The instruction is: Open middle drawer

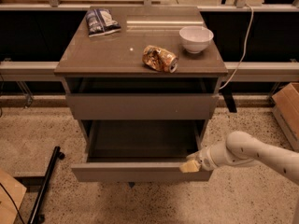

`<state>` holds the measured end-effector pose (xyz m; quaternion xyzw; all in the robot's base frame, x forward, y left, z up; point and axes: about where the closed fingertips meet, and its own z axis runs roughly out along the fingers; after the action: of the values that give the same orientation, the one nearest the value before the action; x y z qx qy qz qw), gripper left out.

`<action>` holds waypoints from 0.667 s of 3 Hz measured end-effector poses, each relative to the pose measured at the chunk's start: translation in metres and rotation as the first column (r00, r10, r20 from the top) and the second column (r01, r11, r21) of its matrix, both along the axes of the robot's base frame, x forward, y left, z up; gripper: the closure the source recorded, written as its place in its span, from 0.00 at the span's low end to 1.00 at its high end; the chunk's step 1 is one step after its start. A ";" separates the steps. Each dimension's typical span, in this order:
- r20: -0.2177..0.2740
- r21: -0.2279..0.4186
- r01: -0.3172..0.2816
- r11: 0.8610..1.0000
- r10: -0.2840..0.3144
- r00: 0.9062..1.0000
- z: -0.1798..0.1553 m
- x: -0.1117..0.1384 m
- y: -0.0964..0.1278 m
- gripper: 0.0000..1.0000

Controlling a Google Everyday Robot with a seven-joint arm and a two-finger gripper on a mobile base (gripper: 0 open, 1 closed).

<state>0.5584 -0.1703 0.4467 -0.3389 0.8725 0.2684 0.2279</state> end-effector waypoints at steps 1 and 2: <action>-0.044 -0.009 0.014 1.000 -0.014 0.999 0.007 -0.037 -0.004 0.89; -0.046 -0.009 0.014 1.000 -0.014 0.999 0.008 -0.036 -0.004 1.00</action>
Offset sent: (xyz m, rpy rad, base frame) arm -0.2521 -0.0527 0.0508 -0.0515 0.2886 -0.1046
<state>0.5220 -0.1742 0.4548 -0.3274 0.8810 0.2707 0.2084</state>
